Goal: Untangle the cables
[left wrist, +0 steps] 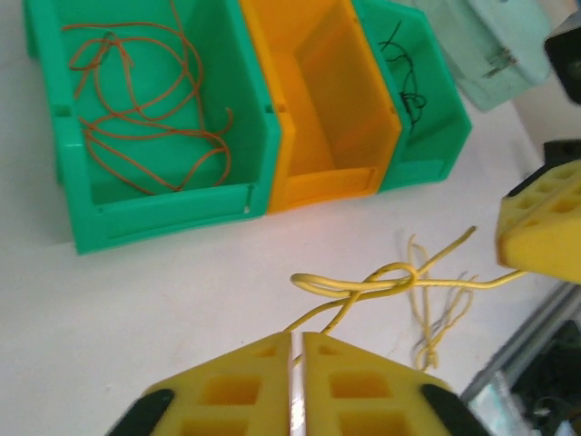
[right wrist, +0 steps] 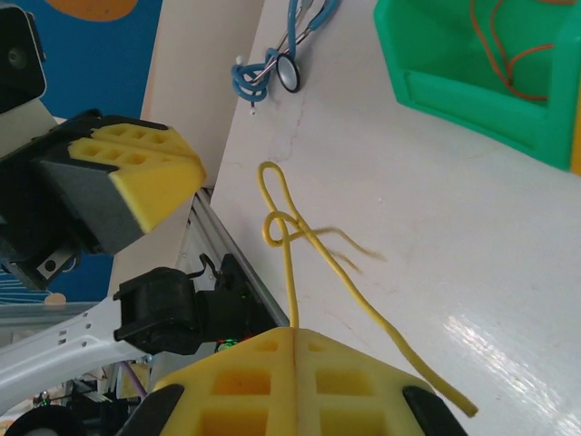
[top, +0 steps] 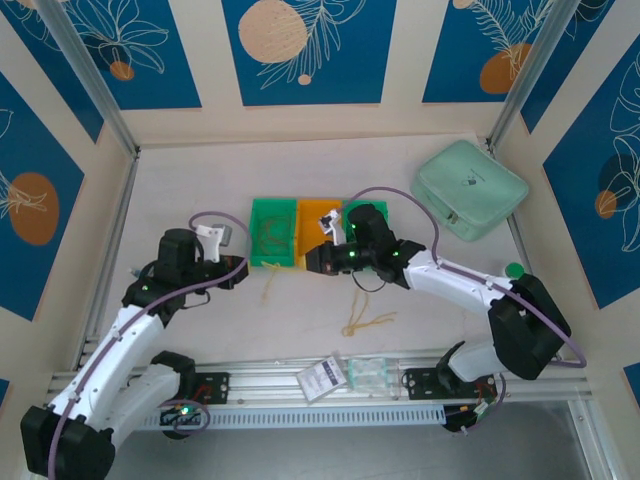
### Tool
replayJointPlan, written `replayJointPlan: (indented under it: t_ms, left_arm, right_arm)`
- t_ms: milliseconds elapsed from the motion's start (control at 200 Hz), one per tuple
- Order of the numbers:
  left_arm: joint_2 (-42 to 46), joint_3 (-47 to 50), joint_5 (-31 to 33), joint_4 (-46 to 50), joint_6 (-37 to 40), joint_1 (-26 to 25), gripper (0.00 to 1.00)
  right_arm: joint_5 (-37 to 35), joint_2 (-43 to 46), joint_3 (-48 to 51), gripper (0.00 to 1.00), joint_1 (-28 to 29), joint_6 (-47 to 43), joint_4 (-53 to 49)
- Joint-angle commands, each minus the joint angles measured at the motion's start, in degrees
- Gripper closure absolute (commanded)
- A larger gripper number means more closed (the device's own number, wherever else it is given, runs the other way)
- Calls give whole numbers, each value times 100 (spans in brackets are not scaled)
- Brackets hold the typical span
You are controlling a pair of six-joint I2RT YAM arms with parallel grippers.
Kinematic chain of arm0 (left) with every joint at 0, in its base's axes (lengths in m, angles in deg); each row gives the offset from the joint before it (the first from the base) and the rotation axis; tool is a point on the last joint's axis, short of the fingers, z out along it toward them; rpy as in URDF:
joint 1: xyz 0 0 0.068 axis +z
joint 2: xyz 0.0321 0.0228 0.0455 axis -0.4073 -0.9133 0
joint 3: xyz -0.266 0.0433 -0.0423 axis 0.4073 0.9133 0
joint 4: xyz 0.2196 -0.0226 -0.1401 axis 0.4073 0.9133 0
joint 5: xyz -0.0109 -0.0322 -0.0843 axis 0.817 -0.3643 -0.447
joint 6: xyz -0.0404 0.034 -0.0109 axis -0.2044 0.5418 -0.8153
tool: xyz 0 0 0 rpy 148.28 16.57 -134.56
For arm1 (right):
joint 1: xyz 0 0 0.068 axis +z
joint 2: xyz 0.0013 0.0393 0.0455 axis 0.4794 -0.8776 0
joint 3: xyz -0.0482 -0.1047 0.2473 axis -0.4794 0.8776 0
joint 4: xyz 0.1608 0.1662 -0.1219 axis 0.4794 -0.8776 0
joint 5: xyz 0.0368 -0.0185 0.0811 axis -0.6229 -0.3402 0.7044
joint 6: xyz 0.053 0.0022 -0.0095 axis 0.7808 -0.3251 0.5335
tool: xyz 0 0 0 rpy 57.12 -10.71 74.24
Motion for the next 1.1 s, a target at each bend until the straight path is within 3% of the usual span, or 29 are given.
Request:
replayJointPlan:
  t_ms: [0,195,465,740,1095]
  left_arm:
    - [55,150,-691,-748,-159,74,82]
    - [130,226,-1098,-1121,-199,65,81]
    - [-96,307,-1468,-1385,-445,41,81]
    - [-160,354,-1658,-1177,-455,-42,79]
    - [-140,628,-1764,-1107,-490,-199,77]
  right_arm:
    - [161,258,107,100,-41,16,-83]
    - [33,397,-33,100,-29,-315,-548]
    - [-746,361,-404,100,282,-1026,-1547]
    - [-1626,54,-434,100,815,-1130,-1404]
    - [-1392,-196,-298,100,894,-704,-692]
